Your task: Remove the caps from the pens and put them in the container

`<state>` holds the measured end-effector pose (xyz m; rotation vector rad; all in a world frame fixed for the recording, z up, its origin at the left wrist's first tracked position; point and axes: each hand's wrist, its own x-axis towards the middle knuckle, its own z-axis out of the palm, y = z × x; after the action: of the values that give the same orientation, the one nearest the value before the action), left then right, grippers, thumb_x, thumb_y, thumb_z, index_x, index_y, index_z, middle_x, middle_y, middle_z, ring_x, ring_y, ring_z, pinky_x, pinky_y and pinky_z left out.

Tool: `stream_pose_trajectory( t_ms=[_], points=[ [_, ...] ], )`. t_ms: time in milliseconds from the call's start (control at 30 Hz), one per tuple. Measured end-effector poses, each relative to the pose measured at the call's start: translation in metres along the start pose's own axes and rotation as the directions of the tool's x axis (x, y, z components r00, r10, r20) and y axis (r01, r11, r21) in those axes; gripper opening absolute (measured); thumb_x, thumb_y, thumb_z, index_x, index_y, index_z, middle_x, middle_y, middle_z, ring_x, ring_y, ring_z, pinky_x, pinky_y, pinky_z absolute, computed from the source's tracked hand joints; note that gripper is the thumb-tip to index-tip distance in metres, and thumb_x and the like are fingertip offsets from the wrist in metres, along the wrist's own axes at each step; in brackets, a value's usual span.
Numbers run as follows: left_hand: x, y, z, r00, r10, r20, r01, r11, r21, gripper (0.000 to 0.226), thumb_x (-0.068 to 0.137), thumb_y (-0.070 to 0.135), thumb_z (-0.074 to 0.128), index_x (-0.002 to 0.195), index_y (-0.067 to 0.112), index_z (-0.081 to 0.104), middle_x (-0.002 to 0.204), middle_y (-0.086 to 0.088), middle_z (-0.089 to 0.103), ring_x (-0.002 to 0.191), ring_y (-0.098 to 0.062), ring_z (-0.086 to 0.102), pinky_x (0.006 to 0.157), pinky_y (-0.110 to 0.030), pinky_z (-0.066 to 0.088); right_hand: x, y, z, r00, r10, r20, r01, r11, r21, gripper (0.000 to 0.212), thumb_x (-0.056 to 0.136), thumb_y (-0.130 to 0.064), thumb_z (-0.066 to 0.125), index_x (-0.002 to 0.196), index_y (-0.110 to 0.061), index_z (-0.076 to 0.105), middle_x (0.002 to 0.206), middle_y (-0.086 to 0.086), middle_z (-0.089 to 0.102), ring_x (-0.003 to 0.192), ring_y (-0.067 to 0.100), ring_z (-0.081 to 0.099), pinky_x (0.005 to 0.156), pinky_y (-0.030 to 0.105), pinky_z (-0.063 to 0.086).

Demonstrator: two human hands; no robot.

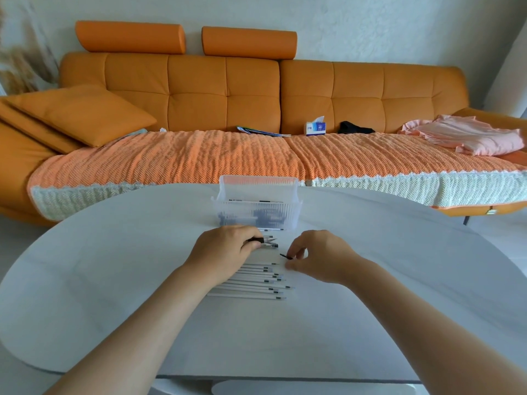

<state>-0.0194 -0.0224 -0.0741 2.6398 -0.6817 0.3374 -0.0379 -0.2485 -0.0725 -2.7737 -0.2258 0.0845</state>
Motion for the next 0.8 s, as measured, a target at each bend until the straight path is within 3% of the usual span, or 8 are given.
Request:
stream_pose_trajectory(
  t_ms=[267, 400, 467, 533, 667, 800],
  points=[
    [0.002, 0.004, 0.002, 1.0, -0.017, -0.004, 0.017, 1.0, -0.026, 0.016, 0.095, 0.041, 0.054, 0.108, 0.037, 0.063, 0.104, 0.019, 0.067, 0.094, -0.008, 0.059, 0.074, -0.031, 0.049, 0.002, 0.016, -0.019, 0.964, 0.1, -0.247, -0.052, 0.979, 0.195, 0.004, 0.092, -0.035, 0.062, 0.095, -0.034, 0.065, 0.096, -0.016, 0.067, 0.082, 0.011, 0.06, 0.075, 0.034, 0.054],
    [0.003, 0.006, 0.006, 1.0, -0.012, 0.002, 0.012, 1.0, -0.025, 0.017, 0.094, 0.041, 0.055, 0.109, 0.036, 0.061, 0.107, 0.017, 0.068, 0.098, -0.011, 0.061, 0.076, -0.032, 0.049, 0.003, 0.02, -0.017, 0.974, 0.081, -0.213, -0.028, 0.97, 0.242, 0.024, 0.101, -0.03, 0.048, 0.118, -0.036, 0.064, 0.095, -0.011, 0.066, 0.069, 0.004, 0.055, 0.063, 0.025, 0.044],
    [0.004, 0.008, 0.006, 1.0, -0.006, 0.001, 0.006, 1.0, -0.026, 0.016, 0.094, 0.041, 0.055, 0.107, 0.035, 0.061, 0.105, 0.017, 0.068, 0.097, -0.011, 0.06, 0.075, -0.032, 0.048, 0.003, 0.017, -0.016, 0.98, 0.043, -0.196, 0.005, 0.971, 0.238, 0.032, 0.104, -0.024, 0.041, 0.124, -0.031, 0.064, 0.101, -0.009, 0.065, 0.083, 0.005, 0.059, 0.071, 0.022, 0.044],
    [0.005, 0.01, 0.006, 1.0, 0.001, -0.002, -0.001, 1.0, -0.026, 0.016, 0.094, 0.041, 0.055, 0.107, 0.035, 0.062, 0.105, 0.016, 0.068, 0.096, -0.011, 0.06, 0.075, -0.032, 0.048, 0.004, 0.012, -0.016, 0.983, 0.017, -0.182, 0.023, 0.975, 0.22, 0.033, 0.103, -0.023, 0.039, 0.121, -0.028, 0.066, 0.114, -0.005, 0.063, 0.102, 0.012, 0.058, 0.085, 0.025, 0.043],
    [0.004, 0.011, 0.006, 1.0, 0.011, -0.004, -0.011, 0.999, -0.033, 0.015, 0.094, 0.042, 0.055, 0.106, 0.034, 0.063, 0.104, 0.014, 0.068, 0.095, -0.012, 0.061, 0.075, -0.034, 0.049, 0.005, 0.003, -0.014, 0.986, -0.056, -0.155, 0.084, 0.98, 0.18, 0.025, 0.098, -0.023, 0.055, 0.118, -0.029, 0.068, 0.099, -0.01, 0.058, 0.083, 0.004, 0.052, 0.076, 0.02, 0.038],
    [0.003, 0.009, 0.006, 1.0, 0.008, -0.009, -0.008, 0.999, -0.037, 0.015, 0.094, 0.043, 0.055, 0.104, 0.035, 0.062, 0.102, 0.016, 0.068, 0.092, -0.01, 0.06, 0.074, -0.034, 0.05, 0.004, -0.002, -0.013, 0.99, -0.079, -0.12, 0.105, 0.967, 0.233, 0.022, 0.099, -0.028, 0.054, 0.112, -0.028, 0.071, 0.102, -0.015, 0.061, 0.094, 0.007, 0.057, 0.082, 0.022, 0.043]
  ],
)
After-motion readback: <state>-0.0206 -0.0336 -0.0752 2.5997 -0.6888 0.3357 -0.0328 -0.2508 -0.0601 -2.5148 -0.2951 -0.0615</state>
